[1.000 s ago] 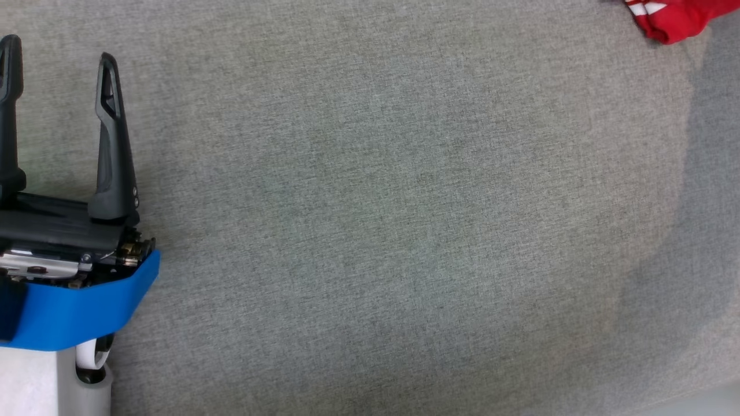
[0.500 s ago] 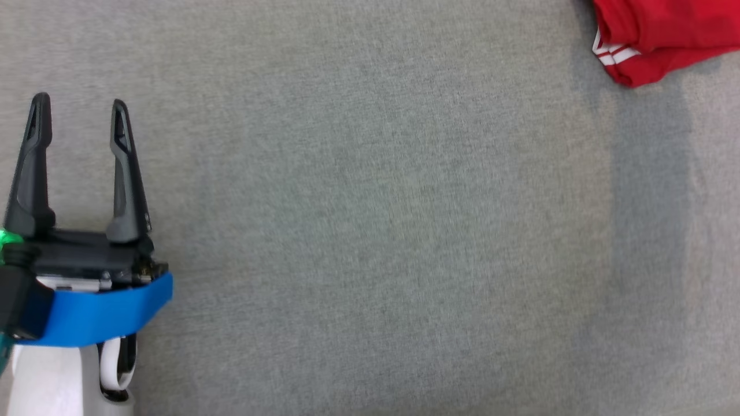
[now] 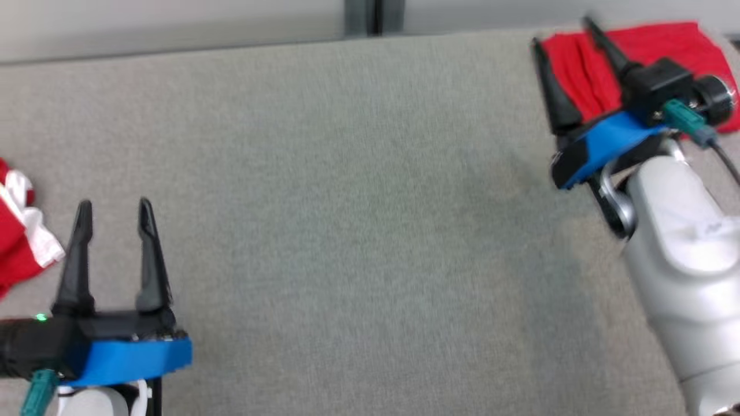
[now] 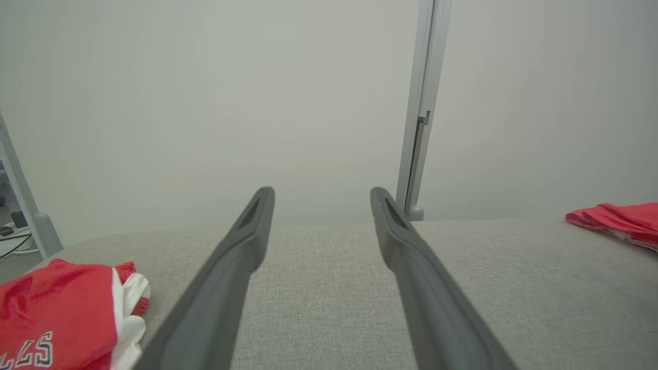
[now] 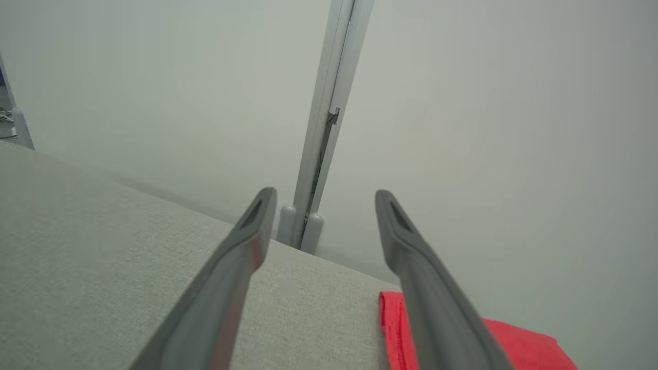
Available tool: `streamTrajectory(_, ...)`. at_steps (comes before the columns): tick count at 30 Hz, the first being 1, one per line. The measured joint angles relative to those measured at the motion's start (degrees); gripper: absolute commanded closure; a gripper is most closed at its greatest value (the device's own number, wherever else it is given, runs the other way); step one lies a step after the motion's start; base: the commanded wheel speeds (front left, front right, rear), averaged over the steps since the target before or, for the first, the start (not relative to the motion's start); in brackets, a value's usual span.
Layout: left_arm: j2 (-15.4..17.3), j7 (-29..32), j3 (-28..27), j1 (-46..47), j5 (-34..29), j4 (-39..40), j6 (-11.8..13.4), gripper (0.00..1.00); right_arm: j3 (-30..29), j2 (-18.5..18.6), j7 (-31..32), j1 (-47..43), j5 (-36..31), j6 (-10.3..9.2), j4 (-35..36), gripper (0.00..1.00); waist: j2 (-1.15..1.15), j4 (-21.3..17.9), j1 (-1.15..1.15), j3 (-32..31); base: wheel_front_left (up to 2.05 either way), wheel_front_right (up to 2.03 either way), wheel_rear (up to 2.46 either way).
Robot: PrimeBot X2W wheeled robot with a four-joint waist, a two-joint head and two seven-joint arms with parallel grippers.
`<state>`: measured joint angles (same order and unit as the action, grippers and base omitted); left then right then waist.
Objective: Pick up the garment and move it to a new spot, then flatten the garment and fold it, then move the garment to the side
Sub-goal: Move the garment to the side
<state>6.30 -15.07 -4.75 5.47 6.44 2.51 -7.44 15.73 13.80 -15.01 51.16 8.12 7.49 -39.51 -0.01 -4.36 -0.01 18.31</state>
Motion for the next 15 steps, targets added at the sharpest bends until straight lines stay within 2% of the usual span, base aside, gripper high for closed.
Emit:
streamTrajectory(6,-1.59,0.0,0.44,-2.4,-0.08,-2.12,0.0,0.0,1.21,-2.81,-0.01,-7.42,1.77,0.0,3.11,0.0,-0.01,1.3,0.0,-5.04,0.0,0.0,0.0)
streamTrajectory(15,-2.53,0.0,1.51,-4.87,-0.23,-5.58,0.0,0.0,-0.57,-5.75,-0.01,-20.89,3.5,0.0,8.49,0.0,-0.01,3.12,0.0,-10.47,0.0,0.0,0.0)
